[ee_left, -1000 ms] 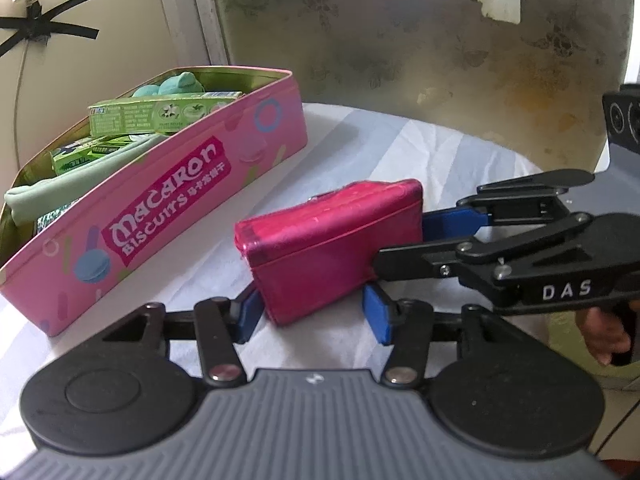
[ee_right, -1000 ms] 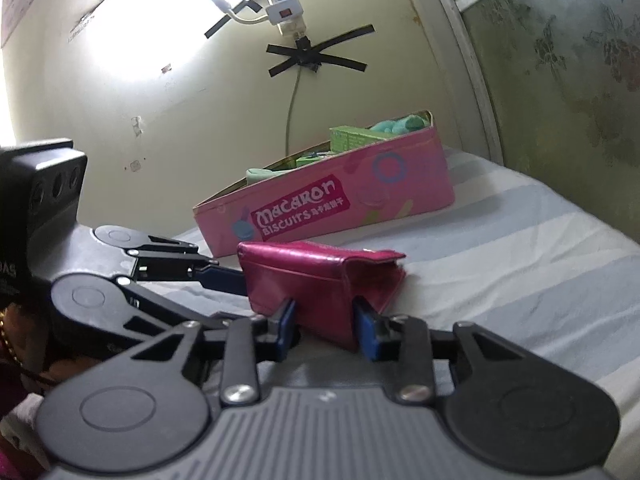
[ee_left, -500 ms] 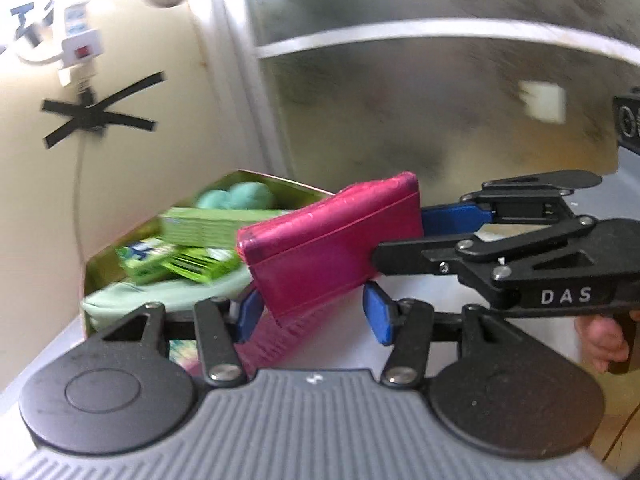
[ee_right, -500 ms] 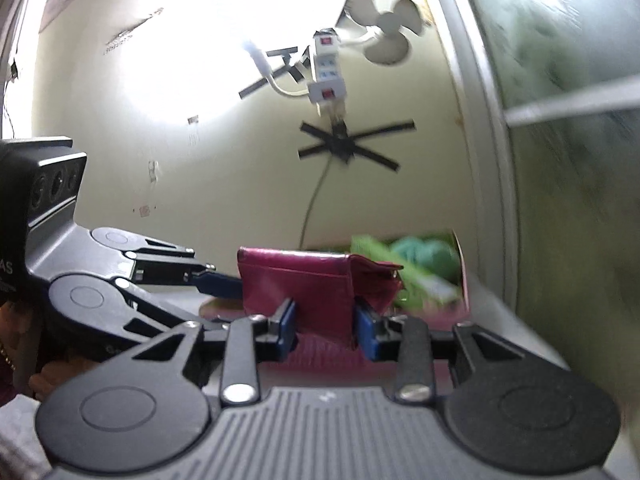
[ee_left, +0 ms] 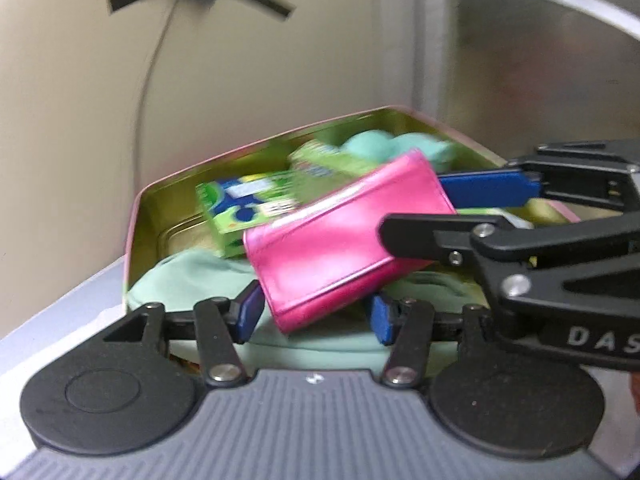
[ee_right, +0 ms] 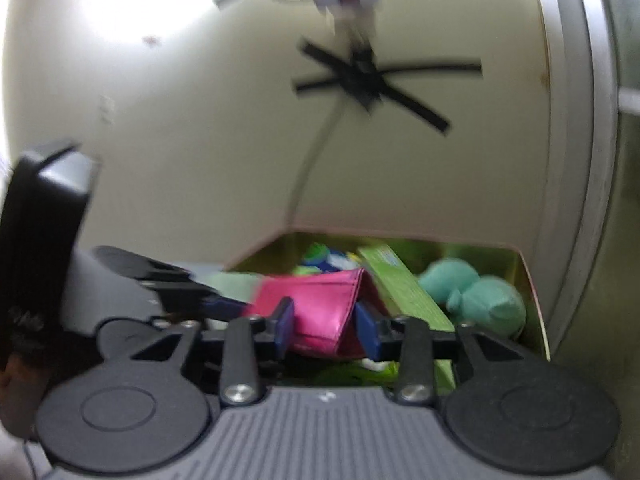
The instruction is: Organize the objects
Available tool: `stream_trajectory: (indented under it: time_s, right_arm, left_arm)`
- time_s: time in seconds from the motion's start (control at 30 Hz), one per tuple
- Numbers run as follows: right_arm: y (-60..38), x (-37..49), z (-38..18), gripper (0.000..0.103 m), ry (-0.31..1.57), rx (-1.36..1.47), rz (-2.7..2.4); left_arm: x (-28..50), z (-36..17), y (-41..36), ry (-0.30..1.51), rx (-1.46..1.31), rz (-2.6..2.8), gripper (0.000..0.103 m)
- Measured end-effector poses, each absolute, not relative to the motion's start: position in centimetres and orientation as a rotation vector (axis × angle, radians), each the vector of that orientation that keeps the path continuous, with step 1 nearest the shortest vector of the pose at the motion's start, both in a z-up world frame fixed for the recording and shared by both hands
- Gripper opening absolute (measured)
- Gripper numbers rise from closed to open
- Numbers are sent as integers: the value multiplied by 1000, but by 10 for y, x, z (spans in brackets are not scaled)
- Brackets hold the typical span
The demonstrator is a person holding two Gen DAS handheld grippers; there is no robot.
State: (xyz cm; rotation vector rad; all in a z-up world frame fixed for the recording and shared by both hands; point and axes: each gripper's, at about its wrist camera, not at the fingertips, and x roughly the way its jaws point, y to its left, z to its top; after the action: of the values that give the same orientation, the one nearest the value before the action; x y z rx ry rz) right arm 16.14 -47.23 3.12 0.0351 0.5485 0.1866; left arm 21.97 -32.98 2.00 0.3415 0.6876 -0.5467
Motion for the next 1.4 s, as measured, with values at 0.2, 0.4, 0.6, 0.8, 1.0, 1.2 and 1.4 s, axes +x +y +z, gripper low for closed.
stream_trajectory:
  time_s: [0.2,0.4,0.6,0.8,1.0,1.2,1.4]
  right_arm:
    - [-469,162,23,51,555,36,144]
    - [-467,139,25,52,527,73,128]
    - [-465,103,35,55,491,109,123]
    - [-459,60,43,55,451,173,135]
    - [-449,16,46,58,382,235,114]
    - [-431,-25,37,69,335,283,52]
    - [-408,-60,28,86,310,336,32]
  left_arm:
    - [229,16,-317,700,299,-479,72]
    - [216,21,-314,663,327,-470,74]
    - [193,33,-301,660,292,-471,75]
    - [159,39,-288,648,286,-457,76]
    - [119,41,-270,621,282,-433,86]
    - [83,43,-248,570,285,-398,97]
    - [57,47,-223,535,244,-363,103]
